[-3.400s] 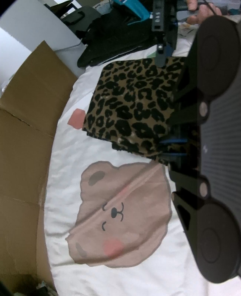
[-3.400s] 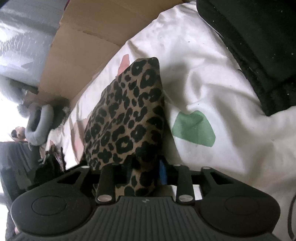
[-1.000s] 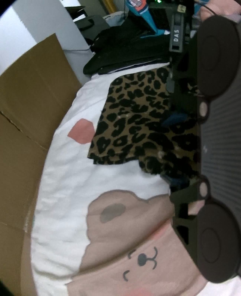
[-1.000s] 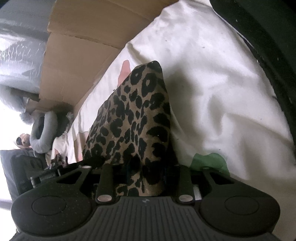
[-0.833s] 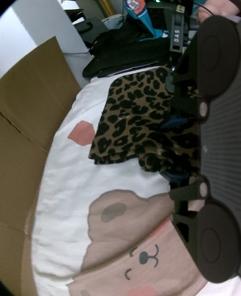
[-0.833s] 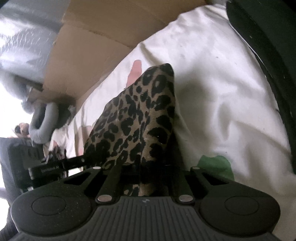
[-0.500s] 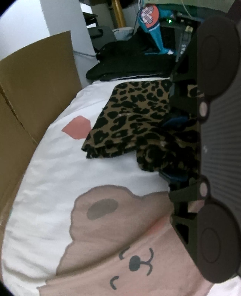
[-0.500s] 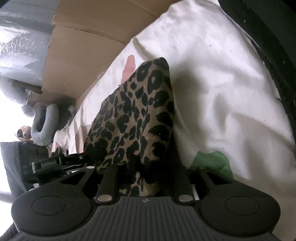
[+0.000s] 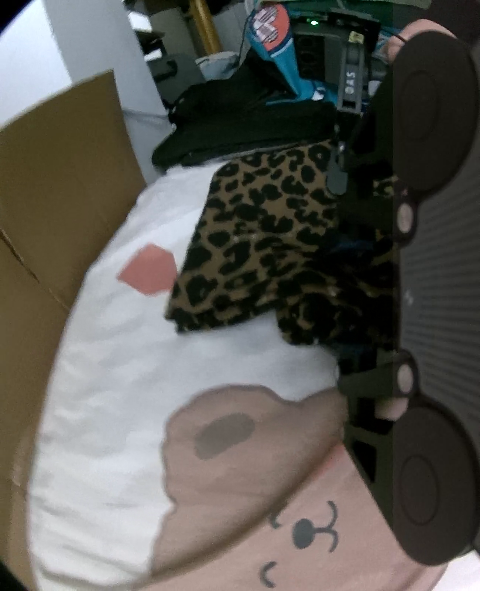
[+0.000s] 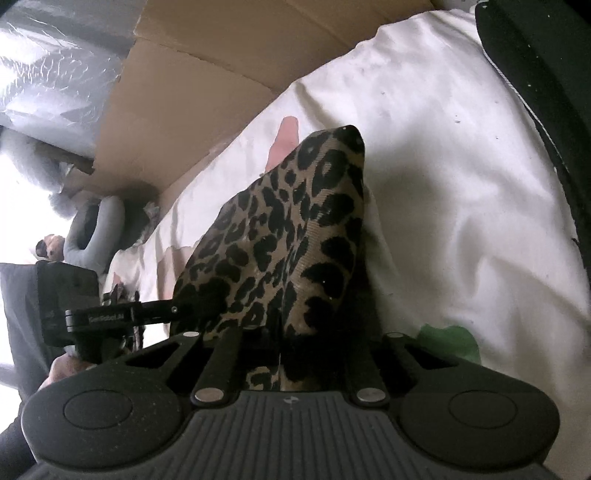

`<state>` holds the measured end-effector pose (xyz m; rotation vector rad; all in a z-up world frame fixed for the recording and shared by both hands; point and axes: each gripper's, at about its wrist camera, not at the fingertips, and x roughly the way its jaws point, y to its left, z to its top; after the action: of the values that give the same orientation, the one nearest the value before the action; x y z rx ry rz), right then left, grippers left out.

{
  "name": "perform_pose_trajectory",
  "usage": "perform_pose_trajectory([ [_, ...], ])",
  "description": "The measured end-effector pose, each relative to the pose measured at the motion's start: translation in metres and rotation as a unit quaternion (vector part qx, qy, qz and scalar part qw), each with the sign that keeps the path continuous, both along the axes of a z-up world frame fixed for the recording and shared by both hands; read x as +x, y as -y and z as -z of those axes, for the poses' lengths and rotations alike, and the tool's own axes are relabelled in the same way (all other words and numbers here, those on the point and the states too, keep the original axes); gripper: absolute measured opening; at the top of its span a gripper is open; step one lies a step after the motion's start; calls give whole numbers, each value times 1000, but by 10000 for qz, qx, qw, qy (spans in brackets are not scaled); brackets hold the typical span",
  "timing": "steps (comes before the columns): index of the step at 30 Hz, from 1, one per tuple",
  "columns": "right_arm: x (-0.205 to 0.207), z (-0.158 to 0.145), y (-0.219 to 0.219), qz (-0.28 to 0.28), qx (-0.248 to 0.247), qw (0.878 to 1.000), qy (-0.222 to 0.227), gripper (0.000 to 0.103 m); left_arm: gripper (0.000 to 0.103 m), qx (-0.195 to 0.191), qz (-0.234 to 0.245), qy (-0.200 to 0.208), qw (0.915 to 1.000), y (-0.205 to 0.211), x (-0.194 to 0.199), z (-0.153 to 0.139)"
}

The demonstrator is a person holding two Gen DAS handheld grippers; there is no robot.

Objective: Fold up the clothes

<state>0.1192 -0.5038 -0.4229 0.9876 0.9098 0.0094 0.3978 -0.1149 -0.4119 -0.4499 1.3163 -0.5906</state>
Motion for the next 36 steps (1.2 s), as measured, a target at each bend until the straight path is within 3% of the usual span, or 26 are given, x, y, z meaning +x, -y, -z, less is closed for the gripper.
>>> perform_pose_trajectory([
  [3, -6, 13, 8, 208, 367, 9989, -192, 36, 58, -212, -21, -130, 9997, -3, 4, 3],
  [7, -11, 25, 14, 382, 697, 9966, -232, 37, 76, -530, 0, -228, 9983, 0, 9, 9],
  [9, -9, 31, 16, 482, 876, 9947, -233, 38, 77, -540, 48, -244, 9982, 4, 11, 8],
  [12, -5, 36, 14, 523, 1007, 9932, -254, 37, 68, -419, 90, -186, 9989, 8, 12, 6],
  [14, -3, 35, 12, 483, 975, 9936, -287, 37, 48, -297, 99, -201, 9993, 9, 12, 5],
  [15, -3, 34, 12, 476, 978, 9936, -308, 37, 45, -265, 99, -239, 9993, 8, 13, 6],
  [19, -7, 34, 17, 543, 992, 9929, -382, 35, 44, -417, 186, -398, 9982, 4, 18, 9],
  [25, -8, 32, 22, 452, 1002, 9932, -379, 35, 65, -681, 420, -419, 9959, 12, 26, 14],
  [27, -7, 37, 20, 456, 1099, 9922, -374, 35, 61, -495, 598, -334, 9964, 18, 26, 11],
  [29, -7, 41, 17, 526, 1174, 9911, -344, 34, 43, -245, 703, -285, 9968, 20, 26, 7],
  [32, -3, 37, 10, 485, 1013, 9930, -376, 20, 37, -139, 615, -359, 9974, 19, 26, 7],
  [36, 4, 24, 0, 298, 473, 9972, -504, 10, 33, 154, 527, -207, 9983, 26, 19, -2],
])
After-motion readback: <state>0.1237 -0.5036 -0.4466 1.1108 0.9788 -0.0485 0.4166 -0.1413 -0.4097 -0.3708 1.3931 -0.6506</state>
